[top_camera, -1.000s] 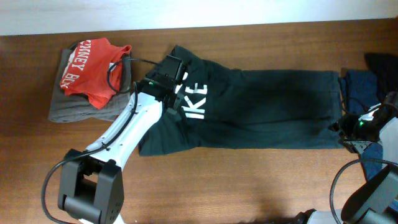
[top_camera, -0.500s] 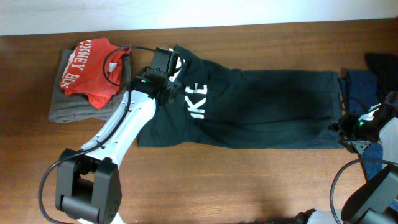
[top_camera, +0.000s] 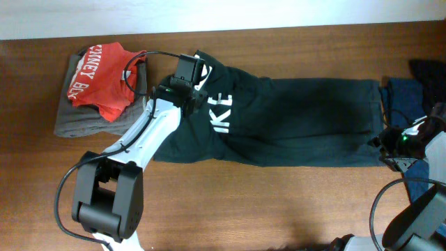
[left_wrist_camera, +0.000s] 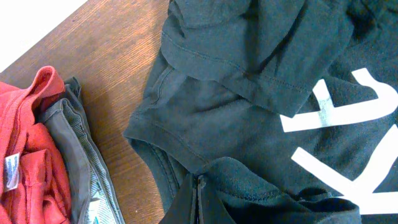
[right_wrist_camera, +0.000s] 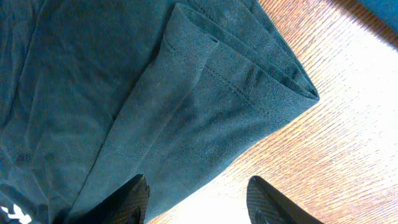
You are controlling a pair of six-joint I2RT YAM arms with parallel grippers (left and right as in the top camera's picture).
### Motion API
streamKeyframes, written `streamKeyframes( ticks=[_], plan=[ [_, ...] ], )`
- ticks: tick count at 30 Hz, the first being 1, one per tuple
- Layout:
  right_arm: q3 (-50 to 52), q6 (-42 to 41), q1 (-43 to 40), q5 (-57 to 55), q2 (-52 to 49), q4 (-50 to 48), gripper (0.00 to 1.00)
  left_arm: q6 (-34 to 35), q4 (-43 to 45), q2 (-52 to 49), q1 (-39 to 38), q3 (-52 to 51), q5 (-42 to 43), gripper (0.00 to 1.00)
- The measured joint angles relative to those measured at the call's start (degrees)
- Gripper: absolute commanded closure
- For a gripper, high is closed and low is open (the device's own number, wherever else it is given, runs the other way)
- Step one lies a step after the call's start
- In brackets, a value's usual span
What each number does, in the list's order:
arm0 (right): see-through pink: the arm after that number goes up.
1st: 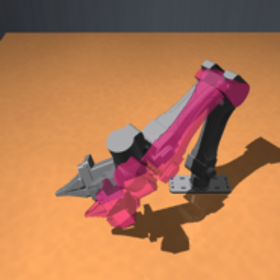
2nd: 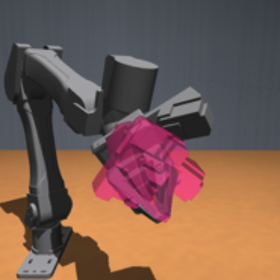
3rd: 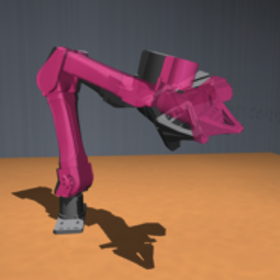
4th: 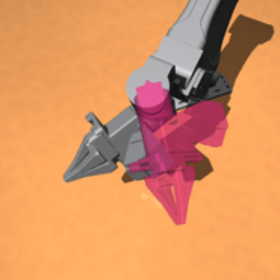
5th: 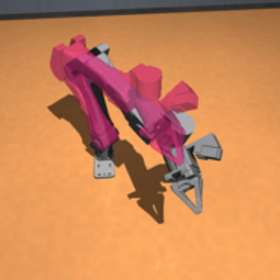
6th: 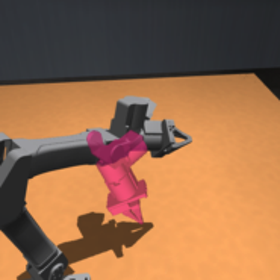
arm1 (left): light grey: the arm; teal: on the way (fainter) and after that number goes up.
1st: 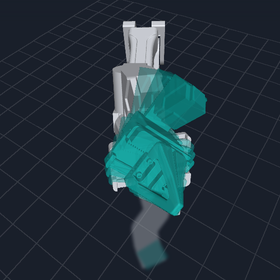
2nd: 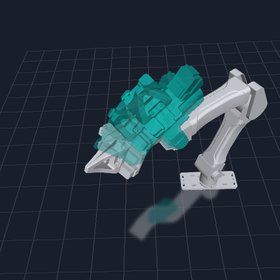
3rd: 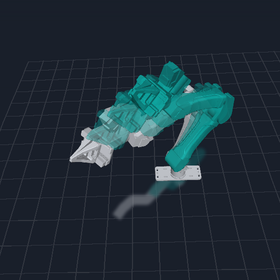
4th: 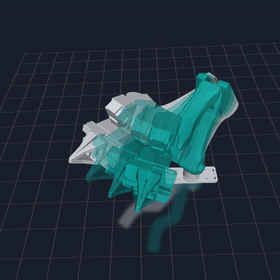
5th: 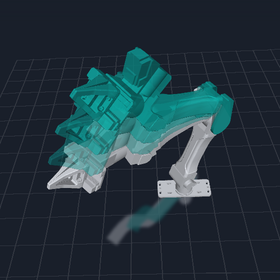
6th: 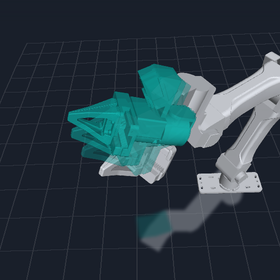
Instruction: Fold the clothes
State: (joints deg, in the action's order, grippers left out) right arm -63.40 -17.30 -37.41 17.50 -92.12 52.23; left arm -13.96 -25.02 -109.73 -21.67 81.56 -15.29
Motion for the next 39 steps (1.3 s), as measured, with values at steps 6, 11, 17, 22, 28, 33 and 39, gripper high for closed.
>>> streamKeyframes(
  ticks=[6, 11, 17, 22, 28, 33, 39],
  plan=[
    [0.0, 0.0, 0.0, 0.0, 0.0, 0.3, 0.44, 1.0, -7.3, -0.1, 0.0, 1.9, -0.4, 0.04],
    [0.0, 0.0, 0.0, 0.0, 0.0, 0.5, 0.44, 7.9, -25.6, -0.1, 0.5, 8.0, -0.8, 0.11],
    [0.0, 0.0, 0.0, 0.0, 0.0, 0.7, 0.44, 13.2, -34.8, -0.2, 5.6, 7.4, 8.2, 0.46],
    [0.0, 0.0, 0.0, 0.0, 0.0, 0.7, 0.44, 13.8, -32.5, -0.3, 9.2, 1.4, 13.9, 0.47],
    [0.0, 0.0, 0.0, 0.0, 0.0, 0.7, 0.44, 12.4, -32.4, -2.2, 9.3, -2.3, 17.8, 0.69],
    [0.0, 0.0, 0.0, 0.0, 0.0, 0.8, 0.44, 10.7, -32.5, -4.2, 9.3, -2.8, 18.2, 0.99],
    [0.0, 0.0, 0.0, 0.0, 0.0, 0.8, 0.44, 10.9, -34.7, -4.6, 10.7, -2.8, 13.2, 1.0]
  ],
)
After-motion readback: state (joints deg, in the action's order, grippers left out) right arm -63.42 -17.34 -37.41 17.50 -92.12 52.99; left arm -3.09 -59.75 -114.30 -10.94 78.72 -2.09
